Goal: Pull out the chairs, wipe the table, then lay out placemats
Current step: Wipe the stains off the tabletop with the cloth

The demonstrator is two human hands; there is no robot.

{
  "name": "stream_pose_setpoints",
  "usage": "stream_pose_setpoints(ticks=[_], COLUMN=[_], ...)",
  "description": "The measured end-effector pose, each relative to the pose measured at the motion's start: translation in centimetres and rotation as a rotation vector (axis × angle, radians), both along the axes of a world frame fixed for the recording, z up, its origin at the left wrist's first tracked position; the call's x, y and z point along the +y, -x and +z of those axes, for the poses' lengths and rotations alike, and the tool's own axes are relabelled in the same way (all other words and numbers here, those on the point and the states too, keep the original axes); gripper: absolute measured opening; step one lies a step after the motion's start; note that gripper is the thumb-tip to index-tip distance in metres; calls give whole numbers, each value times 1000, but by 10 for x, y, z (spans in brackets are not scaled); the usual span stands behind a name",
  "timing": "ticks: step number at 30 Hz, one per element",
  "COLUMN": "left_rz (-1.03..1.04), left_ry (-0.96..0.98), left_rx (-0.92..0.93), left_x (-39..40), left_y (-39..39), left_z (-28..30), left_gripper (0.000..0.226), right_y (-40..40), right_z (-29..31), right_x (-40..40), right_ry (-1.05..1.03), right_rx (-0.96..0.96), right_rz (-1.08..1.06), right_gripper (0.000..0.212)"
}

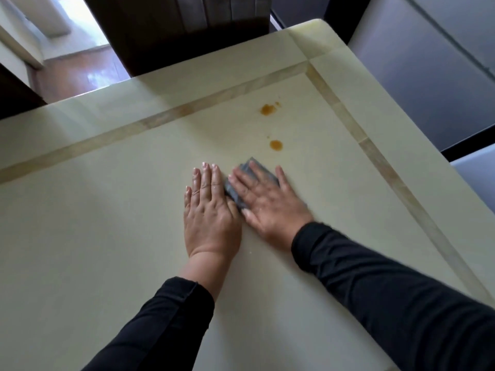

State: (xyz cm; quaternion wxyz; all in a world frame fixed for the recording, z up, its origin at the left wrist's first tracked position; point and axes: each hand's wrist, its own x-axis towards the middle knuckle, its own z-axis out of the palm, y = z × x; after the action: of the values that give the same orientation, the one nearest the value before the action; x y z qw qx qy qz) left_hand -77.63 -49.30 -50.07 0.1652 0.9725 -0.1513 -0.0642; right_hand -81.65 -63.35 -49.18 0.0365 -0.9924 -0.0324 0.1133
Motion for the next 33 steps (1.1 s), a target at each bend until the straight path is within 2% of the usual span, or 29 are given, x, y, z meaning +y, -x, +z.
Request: stream_pose_setpoints(ticks=[3, 6, 10, 14, 19, 23, 26, 31, 33], left_rz=[-3, 17, 40, 7, -12, -1, -2, 6, 1], left_ry=[-36, -76, -117, -83, -68, -86, -110, -104, -87], left_rx=[-10, 19, 58, 33, -20, -1, 23, -7, -7], left_x=[1, -2, -14, -15, -12, -16, -25, -34, -33], left_y=[2, 1, -14, -40, -41, -43, -54, -69, -67], left_z=[3, 6, 12, 9, 7, 5, 6, 3, 2], left_gripper=[64, 63, 60, 60, 63, 64, 64, 64, 64], right_y=[-46, -51, -22, -38, -71, -69, -95, -132, -138], right_z=[4, 6, 7, 4, 3, -1, 0, -3, -2], right_x=[-22, -6, 13, -16, -29, -20, -38, -58, -78], right_ry=[36, 18, -41, -23, 21, 8, 15, 17, 22], right_rx=[10, -25, 19, 2, -24, -46, -51, -60, -51], right_rz=[-164, -346, -223, -69, -262, -166, -108, -129, -243], right_gripper=[63, 65, 66, 67, 63, 63, 62, 61, 60])
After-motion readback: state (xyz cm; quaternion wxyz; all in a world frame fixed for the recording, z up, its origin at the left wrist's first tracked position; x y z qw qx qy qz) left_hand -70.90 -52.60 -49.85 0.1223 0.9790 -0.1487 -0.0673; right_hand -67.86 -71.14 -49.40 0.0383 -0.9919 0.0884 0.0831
